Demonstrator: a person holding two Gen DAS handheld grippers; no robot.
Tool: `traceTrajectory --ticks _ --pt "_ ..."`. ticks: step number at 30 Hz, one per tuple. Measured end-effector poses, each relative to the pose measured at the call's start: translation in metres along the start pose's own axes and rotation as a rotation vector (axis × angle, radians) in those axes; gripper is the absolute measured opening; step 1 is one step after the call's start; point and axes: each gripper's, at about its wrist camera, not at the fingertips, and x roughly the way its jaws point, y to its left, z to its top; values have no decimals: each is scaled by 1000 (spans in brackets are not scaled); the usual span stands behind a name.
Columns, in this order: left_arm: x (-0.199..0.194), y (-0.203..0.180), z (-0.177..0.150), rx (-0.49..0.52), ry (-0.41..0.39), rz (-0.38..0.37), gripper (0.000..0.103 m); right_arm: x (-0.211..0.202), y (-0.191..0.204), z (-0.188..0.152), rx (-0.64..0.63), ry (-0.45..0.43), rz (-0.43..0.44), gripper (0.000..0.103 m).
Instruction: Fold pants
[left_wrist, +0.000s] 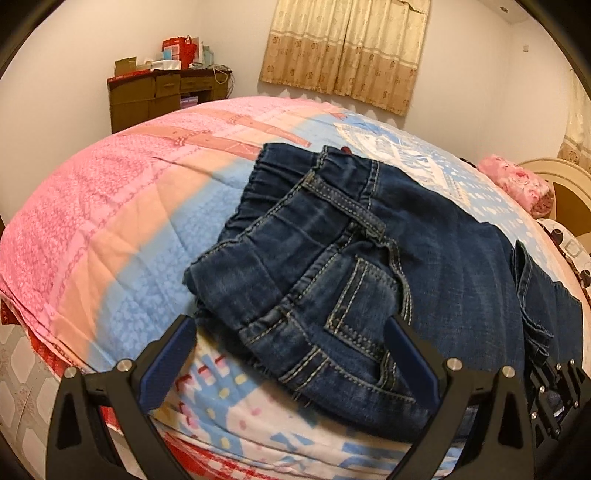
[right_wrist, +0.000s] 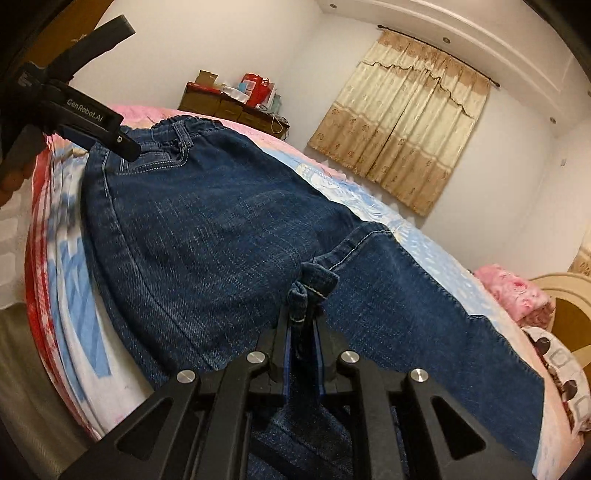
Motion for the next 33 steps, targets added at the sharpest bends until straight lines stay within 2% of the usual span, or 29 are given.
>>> traceTrajectory --ticks 2,3,5,7,8,11,13,16,18,20,24,25,27,30,32,33 --pt "-3 4 -3 -5 -7 3 103 -5 0 -2 11 9 5 13" --pt "-4 6 -5 -15 -7 -1 103 -9 -1 -2 27 14 18 17" --pt "-2 15 -8 -57 10 -19 103 -15 -7 0 94 3 96 31" --pt "-4 22 -12 -106 10 -26 103 -30 -18 2 187 -52 191 62" --pt "-6 24 -13 -118 1 -28 103 -38 -22 2 211 -84 209 66" --pt "-11 26 -15 -158 -18 -41 103 -64 -36 7 259 -183 208 67" --pt "-10 28 -17 -201 -19 -64 103 -69 -46 7 301 -199 182 67" --pt "-1 26 -12 -240 -19 -99 103 -62 -59 -1 387 -159 193 67" --pt "5 28 -7 -274 -42 -105 103 -52 -65 -10 458 -114 223 67" --pt "10 28 -3 -316 -62 -143 103 -47 -70 -19 515 -82 250 67" --pt "6 25 -1 -375 -99 -183 102 -50 -69 -22 532 -85 250 67" --pt "3 26 -1 -382 -115 -204 97 -51 -69 -22 531 -87 249 67" --pt "-2 27 -2 -385 -140 -219 89 -52 -68 -24 534 -87 248 67" --pt "8 26 -1 -374 -113 -218 85 -51 -70 -27 550 -82 247 67" --pt "16 23 -5 -351 -114 -200 85 -51 -73 -30 571 -76 230 67" --pt "20 19 -5 -321 -111 -189 90 -52 -75 -31 580 -75 217 67"
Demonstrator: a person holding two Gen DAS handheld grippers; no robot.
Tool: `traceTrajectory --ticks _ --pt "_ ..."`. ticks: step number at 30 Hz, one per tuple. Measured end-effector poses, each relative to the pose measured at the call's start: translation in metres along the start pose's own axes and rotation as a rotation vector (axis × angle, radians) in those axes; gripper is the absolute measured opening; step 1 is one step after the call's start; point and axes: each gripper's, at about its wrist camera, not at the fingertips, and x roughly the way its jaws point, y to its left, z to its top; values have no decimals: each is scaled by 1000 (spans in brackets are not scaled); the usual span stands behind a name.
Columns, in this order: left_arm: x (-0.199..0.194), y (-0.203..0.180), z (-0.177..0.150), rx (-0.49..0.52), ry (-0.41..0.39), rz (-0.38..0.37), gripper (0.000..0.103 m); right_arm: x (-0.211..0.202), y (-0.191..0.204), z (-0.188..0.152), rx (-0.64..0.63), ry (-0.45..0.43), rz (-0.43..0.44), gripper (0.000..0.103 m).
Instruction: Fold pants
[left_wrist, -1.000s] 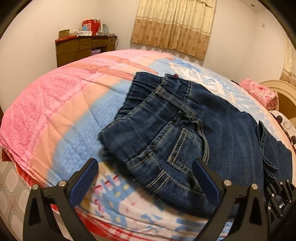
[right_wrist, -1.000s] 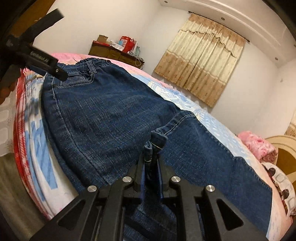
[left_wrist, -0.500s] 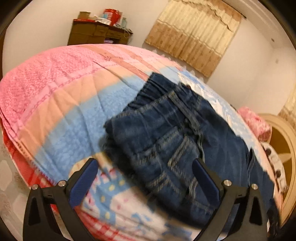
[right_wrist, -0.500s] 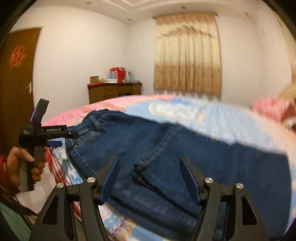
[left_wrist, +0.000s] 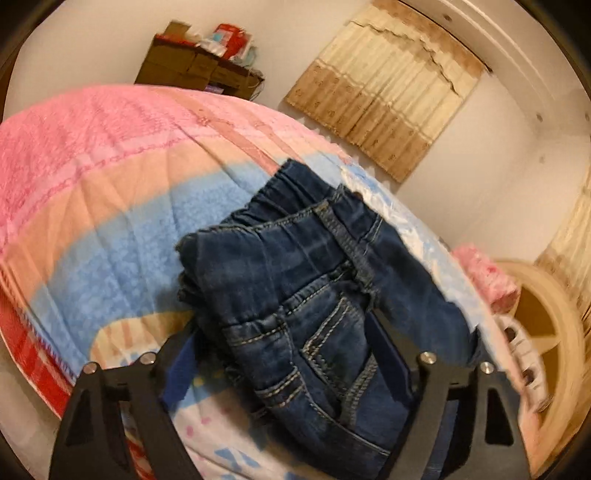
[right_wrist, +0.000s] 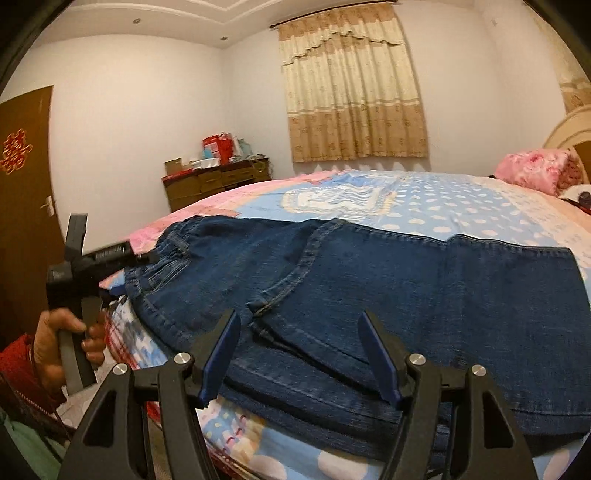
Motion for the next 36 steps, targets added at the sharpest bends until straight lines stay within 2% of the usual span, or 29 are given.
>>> traceTrajectory --ticks 1,3,6,8,10,12,13,16,18,19,21,23,26,29,36 --pt "5 -2 -1 26 4 4 96 -1 -2 0 8 -4 -11 67" --pt "6 -9 -2 18 -11 1 103 -4 -10 1 40 -9 -17 67" --pt "7 -11 2 -29 -17 6 102 -13 -24 1 91 -19 -10 67" --pt "2 -8 1 -51 -32 -13 91 -27 -38 -1 151 -39 5 67" --pt "-3 -2 4 -62 -33 -8 66 -45 -65 -6 270 -65 26 67" --pt "-7 6 5 -97 -34 -8 54 -66 -104 -20 464 -98 67 67" --pt "-7 7 5 -103 -33 -8 51 -78 -130 -33 605 -123 90 67" --pt "-11 -1 3 -54 -51 35 49 -102 -186 -75 967 -209 136 67" --pt "-15 -10 1 -5 -82 64 49 -114 -205 -97 1125 -278 178 67" --pt "-18 -16 0 25 -100 73 49 -117 -209 -102 1162 -298 195 67" --pt "-20 -21 3 48 -111 66 49 -118 -212 -107 1224 -322 253 67" --pt "-20 -19 6 27 -106 50 49 -110 -209 -108 1263 -304 308 67" --pt "-22 -12 9 -5 -96 25 49 -90 -203 -113 1341 -225 344 67" --pt "-19 -9 7 -12 -78 37 49 -71 -194 -115 1361 -159 390 67" --pt "-15 -9 5 -8 -63 50 54 -36 -190 -105 1346 -111 404 67"
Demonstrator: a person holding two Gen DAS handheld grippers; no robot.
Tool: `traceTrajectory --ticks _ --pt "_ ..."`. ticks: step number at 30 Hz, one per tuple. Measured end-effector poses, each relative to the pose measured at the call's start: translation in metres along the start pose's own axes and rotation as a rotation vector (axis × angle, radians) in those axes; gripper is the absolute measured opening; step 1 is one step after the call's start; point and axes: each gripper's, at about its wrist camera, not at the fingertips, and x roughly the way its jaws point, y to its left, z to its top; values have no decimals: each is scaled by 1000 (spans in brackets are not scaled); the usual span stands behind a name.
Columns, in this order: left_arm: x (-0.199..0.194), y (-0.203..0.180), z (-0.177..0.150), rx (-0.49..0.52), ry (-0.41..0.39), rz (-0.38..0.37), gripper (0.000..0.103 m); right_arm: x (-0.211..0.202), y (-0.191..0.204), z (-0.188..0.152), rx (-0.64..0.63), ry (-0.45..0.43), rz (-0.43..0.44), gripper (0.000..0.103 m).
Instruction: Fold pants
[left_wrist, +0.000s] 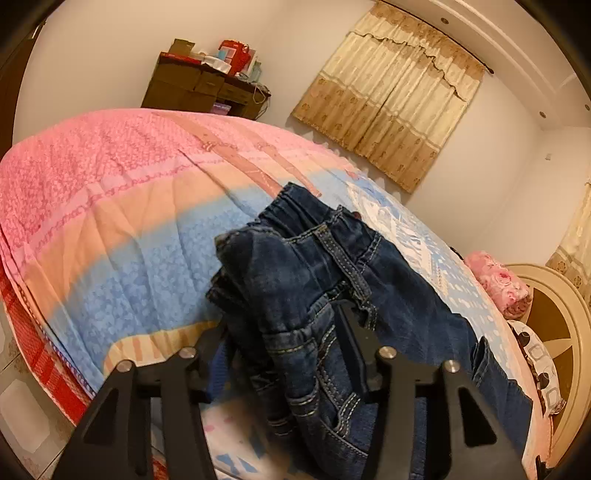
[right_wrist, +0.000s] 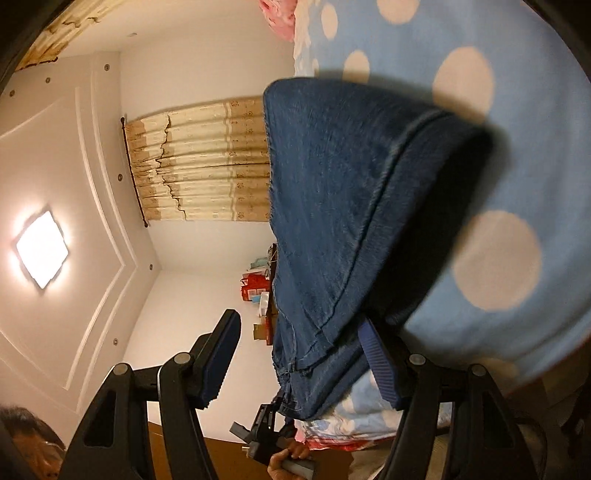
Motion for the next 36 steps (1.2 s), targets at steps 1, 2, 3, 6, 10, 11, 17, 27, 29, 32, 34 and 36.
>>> traceTrajectory --ticks 1,2,3,6,10,11,17,27,29,32,34,36 --pt "1 0 0 0 3 4 54 0 0 -1 -6 -3 -6 67" --pt "1 0 -1 1 4 7 54 2 3 3 -13 -19 -23 67" --pt "2 0 -1 5 5 11 54 2 4 6 -11 -44 -37 67" --pt "3 2 -2 5 8 12 54 -20 12 19 -53 -188 -74 51" --pt "8 3 -4 -1 22 24 54 -31 21 39 -154 -224 -127 8" --pt "9 4 -5 -3 24 25 54 -30 20 42 -153 -213 -137 6" --pt "10 3 -6 6 24 34 54 -43 28 46 -287 -325 -227 5" --pt "12 5 -6 -12 24 6 57 -73 6 54 -109 -283 -224 12" --pt "12 10 -5 -50 22 -27 57 -85 25 36 -227 -290 -305 12" --pt "11 13 -3 -63 22 -87 53 -79 45 18 -372 -261 -363 12" --pt "7 12 -1 -16 9 -122 31 -65 50 11 -407 -226 -363 12" --pt "6 10 2 11 5 -147 29 -51 53 7 -429 -181 -359 12"
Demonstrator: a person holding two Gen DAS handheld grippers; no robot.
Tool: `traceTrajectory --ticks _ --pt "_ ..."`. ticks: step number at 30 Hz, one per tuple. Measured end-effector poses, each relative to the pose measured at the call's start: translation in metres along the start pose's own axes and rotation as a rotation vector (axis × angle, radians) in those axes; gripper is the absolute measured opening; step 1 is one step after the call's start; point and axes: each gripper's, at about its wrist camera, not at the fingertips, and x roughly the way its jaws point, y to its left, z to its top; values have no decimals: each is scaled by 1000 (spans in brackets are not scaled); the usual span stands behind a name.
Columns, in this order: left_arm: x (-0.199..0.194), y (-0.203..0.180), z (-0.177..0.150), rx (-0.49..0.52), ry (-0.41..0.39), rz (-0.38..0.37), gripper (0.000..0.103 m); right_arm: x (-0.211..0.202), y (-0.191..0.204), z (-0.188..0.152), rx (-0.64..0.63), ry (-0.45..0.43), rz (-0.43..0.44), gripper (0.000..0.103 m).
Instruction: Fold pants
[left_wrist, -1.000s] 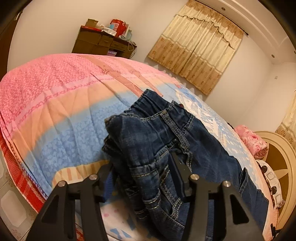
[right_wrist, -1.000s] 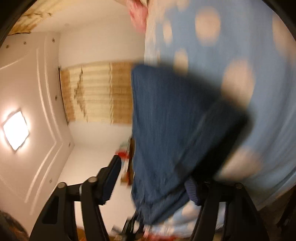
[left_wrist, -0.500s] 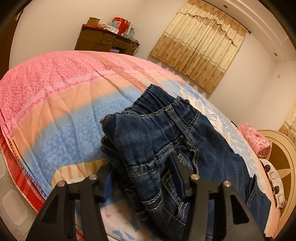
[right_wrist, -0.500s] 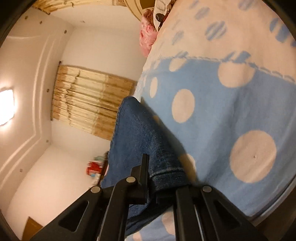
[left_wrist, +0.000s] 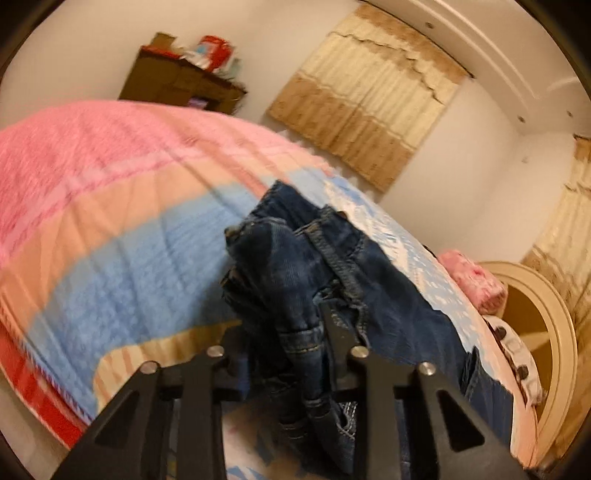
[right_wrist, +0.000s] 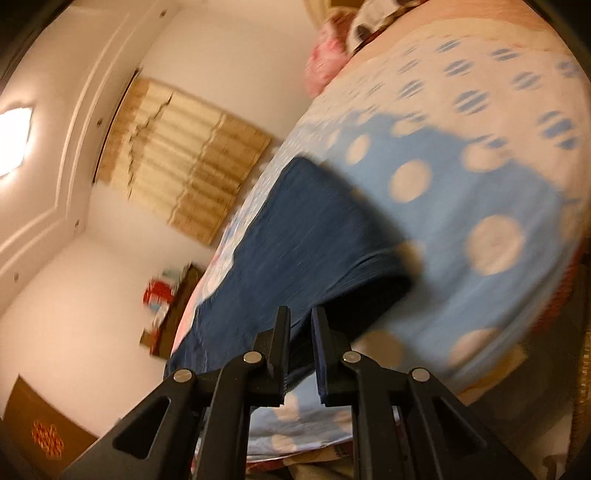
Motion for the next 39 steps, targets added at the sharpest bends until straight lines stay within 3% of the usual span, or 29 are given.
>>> traceTrajectory --ticks 3,8,9,10,13,15,18,23,27,29,33,34,36,37,38,39 --pt "11 7 1 -41 35 35 29 13 11 -3 -20 33 23 12" --pt "17 6 9 -127 83 88 45 15 21 1 -48 25 29 12" --pt "17 4 10 -135 84 90 43 12 19 3 -33 15 37 12" --pt "17 1 12 -133 81 97 32 9 17 4 -23 4 39 12" --pt "11 -12 18 -99 61 82 25 -10 15 -4 -13 -32 37 12" --pt "-2 -33 27 -52 12 28 24 -22 12 0 -13 -62 34 12" --pt "-16 -92 41 107 -58 -46 24 -39 3 4 -2 -102 29 12" --pt "-20 -217 28 383 -67 -268 23 -60 -18 10 42 -143 22 12" --pt "-14 -323 -34 626 15 -465 23 -71 -35 15 88 -169 -2 12" --pt "-9 -356 -69 720 68 -524 23 -77 -46 17 115 -180 -12 12" --pt "10 -409 -168 936 218 -631 24 -85 -61 19 149 -193 -30 12" --pt "19 -415 -193 977 267 -630 24 -87 -65 19 157 -195 -34 12" --pt "43 -419 -236 1031 377 -561 28 -91 -73 19 184 -195 -43 12" --pt "48 -417 -250 1045 395 -532 31 -92 -75 19 193 -194 -43 12" --pt "41 -416 -257 1065 339 -547 37 -93 -79 19 198 -193 -46 12" --pt "31 -417 -261 1107 316 -588 55 -94 -82 19 199 -192 -53 12"
